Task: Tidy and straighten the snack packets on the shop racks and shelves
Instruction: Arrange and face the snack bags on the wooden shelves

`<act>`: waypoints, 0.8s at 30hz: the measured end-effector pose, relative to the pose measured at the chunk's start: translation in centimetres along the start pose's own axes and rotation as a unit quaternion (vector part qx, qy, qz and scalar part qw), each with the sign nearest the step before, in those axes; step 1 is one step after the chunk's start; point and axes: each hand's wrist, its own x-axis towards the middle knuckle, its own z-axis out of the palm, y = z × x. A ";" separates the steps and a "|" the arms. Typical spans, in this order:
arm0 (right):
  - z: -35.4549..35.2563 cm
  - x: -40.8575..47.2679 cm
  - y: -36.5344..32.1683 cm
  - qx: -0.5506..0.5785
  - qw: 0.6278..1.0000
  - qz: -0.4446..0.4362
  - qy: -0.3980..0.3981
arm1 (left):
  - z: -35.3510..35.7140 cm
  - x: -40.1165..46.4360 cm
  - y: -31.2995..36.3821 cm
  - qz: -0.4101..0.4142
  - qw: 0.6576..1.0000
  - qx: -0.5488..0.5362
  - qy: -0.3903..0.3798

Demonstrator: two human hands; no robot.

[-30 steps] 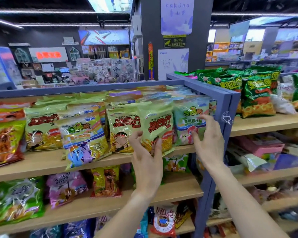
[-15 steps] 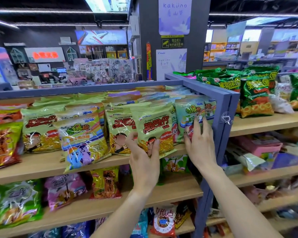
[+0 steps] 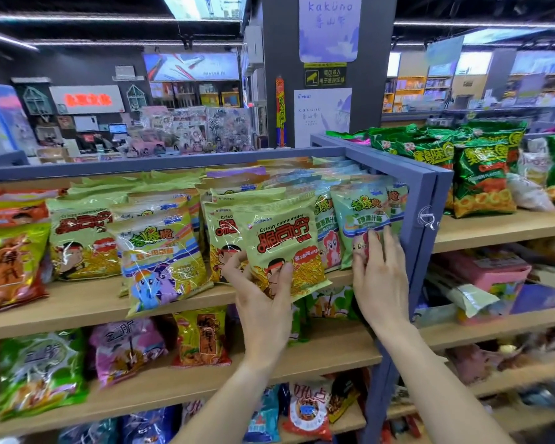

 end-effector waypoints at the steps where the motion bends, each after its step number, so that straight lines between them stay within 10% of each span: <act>1: -0.3 -0.2 -0.3 0.000 1.000 0.000 0.018 | -0.2 0.1 -0.2 0.006 1.000 0.006 -0.002; 8: -0.4 -2.7 -3.0 0.046 0.987 -0.157 0.009 | -1.6 -0.1 -0.4 0.025 1.000 -0.001 -0.001; 24: 0.7 -3.3 -5.4 0.076 0.993 -0.080 0.037 | -6.2 1.1 -2.0 -0.029 0.999 -0.029 -0.026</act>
